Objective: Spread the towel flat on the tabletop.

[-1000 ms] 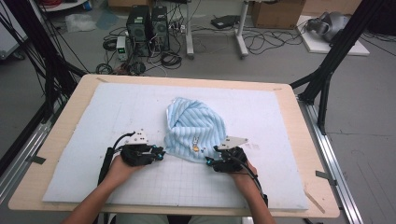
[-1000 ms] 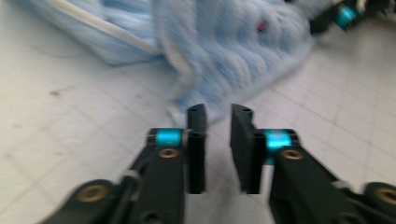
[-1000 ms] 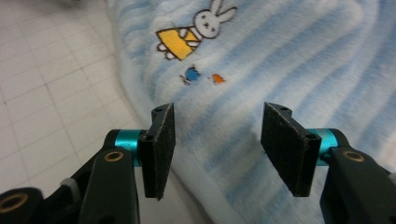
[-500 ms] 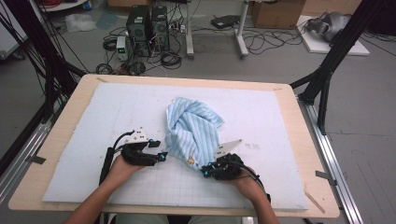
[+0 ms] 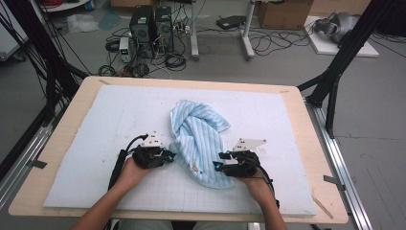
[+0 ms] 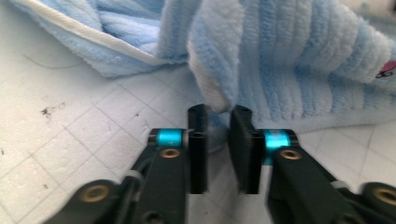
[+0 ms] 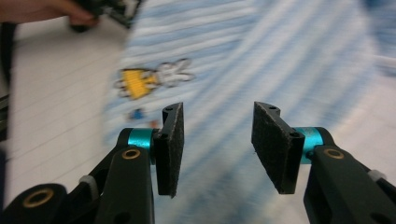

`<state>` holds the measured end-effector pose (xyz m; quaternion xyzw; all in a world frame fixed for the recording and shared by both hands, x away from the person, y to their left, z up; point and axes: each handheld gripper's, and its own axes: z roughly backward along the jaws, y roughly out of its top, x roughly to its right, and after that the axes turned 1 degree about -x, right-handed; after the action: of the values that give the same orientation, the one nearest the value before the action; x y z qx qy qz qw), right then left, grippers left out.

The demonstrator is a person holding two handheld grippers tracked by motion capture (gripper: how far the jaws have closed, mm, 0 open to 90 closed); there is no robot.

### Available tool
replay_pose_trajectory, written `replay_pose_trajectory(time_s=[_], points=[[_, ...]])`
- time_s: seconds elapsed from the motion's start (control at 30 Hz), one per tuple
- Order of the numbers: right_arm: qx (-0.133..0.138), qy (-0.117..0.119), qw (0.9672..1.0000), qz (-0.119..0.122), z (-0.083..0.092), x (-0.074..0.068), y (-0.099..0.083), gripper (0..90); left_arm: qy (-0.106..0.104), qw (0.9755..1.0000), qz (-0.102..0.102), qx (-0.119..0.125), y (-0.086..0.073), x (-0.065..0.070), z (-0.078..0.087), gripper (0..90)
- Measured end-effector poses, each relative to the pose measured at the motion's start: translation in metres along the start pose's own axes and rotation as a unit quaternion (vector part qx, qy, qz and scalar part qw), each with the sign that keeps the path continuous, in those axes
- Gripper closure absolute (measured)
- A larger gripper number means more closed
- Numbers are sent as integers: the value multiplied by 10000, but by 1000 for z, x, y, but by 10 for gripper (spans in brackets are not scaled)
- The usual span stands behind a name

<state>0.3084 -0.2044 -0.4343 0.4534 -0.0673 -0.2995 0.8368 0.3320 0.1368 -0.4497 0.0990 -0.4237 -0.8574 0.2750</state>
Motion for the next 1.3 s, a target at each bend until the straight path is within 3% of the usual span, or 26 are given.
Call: replay_pose_trajectory(time_s=[0.07, 0.37, 0.47, 0.57, 0.67, 0.7, 0.8, 0.87, 0.93, 0.97, 1.0, 1.03, 1.1, 1.23, 1.3], points=[[15, -289, 9996, -73, 3, 4, -2, 519, -96, 9999, 8, -33, -2, 0, 4, 829], [-81, -1023, 9946, -150, -4, 6, -1, 478, -447, 9989, 97, -58, -21, -3, 39, 843], [-270, -1143, 9931, -42, -13, 2, 2, 460, -525, 9986, 86, -39, -29, -1, 56, 843], [-375, -1280, 9911, 6, -23, 0, 4, 449, -719, 9973, 6, 128, -37, 1, 71, 843], [-328, -1276, 9907, -326, -31, 0, 9, 463, -879, 9959, -85, 183, -43, 3, 81, 843], [-328, -1276, 9907, -326, -31, 0, 9, 463, -917, 9956, -87, 172, -44, 4, 83, 843], [-534, -1439, 9878, -245, -37, 0, 10, 503, -1183, 9928, -113, 138, -48, 8, 89, 843], [-545, -1446, 9878, -196, -37, 0, 11, 598, -1301, 9913, -139, 139, -50, 11, 92, 842], [-612, -1371, 9885, -158, -35, -1, 12, 720, -1288, 9914, -121, 195, -50, 9, 94, 827], [-648, -1343, 9887, -118, -35, -2, 12, 782, -1246, 9919, -6, 256, -49, 7, 94, 771], [-671, -1201, 9904, -129, -35, -3, 12, 838, -1166, 9925, 205, 306, -48, 5, 93, 563], [-671, -1201, 9904, -129, -35, -3, 12, 838, -1052, 9932, 346, 372, -47, 1, 93, 563], [-691, -1053, 9919, -187, -31, 0, 11, 851, -751, 9942, 556, 543, -43, -3, 93, 437], [-837, -979, 9916, -117, -20, -1, 7, 852, -272, 9931, 784, 824, -30, -15, 90, 396], [-876, -822, 9927, -106, -13, -2, 3, 851, -62, 9908, 929, 980, -22, -20, 87, 396]])
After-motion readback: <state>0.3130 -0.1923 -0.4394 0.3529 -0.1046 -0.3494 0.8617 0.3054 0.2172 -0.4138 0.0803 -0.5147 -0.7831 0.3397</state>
